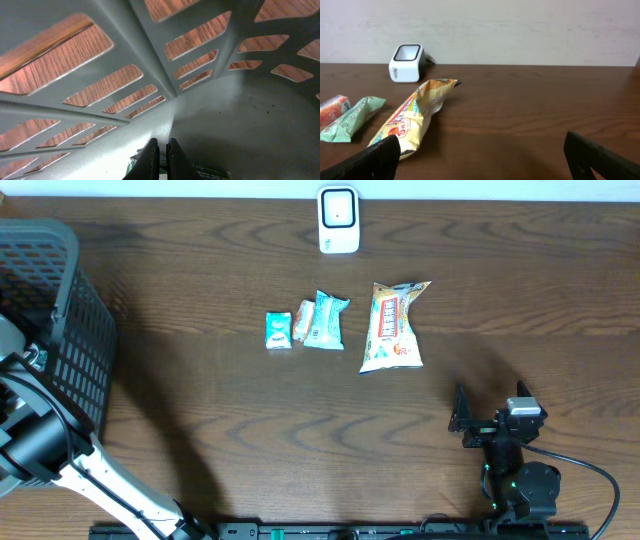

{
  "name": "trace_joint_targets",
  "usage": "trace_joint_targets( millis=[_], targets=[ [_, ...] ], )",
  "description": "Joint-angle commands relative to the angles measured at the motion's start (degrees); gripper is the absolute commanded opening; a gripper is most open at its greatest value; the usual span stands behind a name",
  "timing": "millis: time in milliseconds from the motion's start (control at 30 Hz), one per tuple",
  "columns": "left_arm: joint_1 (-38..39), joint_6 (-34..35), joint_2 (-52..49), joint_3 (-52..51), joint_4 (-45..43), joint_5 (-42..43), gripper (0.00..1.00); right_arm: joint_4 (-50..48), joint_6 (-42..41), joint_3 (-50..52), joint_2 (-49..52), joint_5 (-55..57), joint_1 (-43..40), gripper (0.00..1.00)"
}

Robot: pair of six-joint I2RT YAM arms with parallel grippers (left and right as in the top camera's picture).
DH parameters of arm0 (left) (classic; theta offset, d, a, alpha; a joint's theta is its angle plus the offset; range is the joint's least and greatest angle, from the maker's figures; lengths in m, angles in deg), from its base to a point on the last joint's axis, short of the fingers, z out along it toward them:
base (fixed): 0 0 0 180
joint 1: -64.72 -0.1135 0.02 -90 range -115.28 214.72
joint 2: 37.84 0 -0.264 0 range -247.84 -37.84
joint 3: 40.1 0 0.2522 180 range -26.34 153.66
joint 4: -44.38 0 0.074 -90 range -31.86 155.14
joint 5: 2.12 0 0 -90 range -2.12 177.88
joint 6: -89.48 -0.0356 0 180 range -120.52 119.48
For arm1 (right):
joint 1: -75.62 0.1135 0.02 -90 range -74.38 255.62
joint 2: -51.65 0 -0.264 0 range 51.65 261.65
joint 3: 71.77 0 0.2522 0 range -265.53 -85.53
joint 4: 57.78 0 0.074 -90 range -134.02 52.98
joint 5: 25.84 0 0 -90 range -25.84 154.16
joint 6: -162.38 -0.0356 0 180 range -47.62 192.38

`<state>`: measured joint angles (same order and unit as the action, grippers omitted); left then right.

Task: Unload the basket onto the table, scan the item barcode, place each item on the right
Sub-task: 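Lower the left gripper onto the green Zam-Buk box and close it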

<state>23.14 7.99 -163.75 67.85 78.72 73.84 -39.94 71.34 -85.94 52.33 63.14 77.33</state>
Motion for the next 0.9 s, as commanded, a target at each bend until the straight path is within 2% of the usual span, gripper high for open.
trace_joint_targets(
  millis=[0,300,467,500,600,700,767,833,867],
  targets=[
    [-0.2,-1.0,-0.8,-0.3,2.5,1.6,0.08,0.2,-0.6,0.1,-0.2,0.2,0.3,0.99],
    [-0.2,-1.0,0.2,-0.3,19.4,1.6,0.07,0.2,-0.6,0.1,-0.2,0.2,0.3,0.99],
    [-0.2,0.0,4.3,-0.2,23.8,1.6,0.08,0.2,-0.6,0.1,-0.2,0.2,0.3,0.99],
    [-0.2,0.8,5.0,-0.2,24.2,1.6,0.15,0.2,-0.6,0.1,-0.2,0.2,0.3,0.99],
    [-0.2,6.8,7.8,-0.2,26.5,1.6,0.62,0.2,-0.6,0.1,-0.2,0.2,0.3,0.99],
    [-0.2,12.3,9.8,-0.2,29.7,1.6,0.97,0.2,-0.6,0.1,-0.2,0.2,0.3,0.99],
    [-0.2,12.6,10.3,-0.2,31.4,2.8,1.0,0.2,-0.6,0.1,-0.2,0.2,0.3,0.99],
    [-0.2,12.6,10.3,-0.2,33.0,5.4,0.98,0.2,-0.6,0.1,-0.2,0.2,0.3,0.99],
    [-0.2,12.6,10.3,-0.2,34.7,9.4,0.98,0.2,-0.6,0.1,-0.2,0.2,0.3,0.99]
  ],
)
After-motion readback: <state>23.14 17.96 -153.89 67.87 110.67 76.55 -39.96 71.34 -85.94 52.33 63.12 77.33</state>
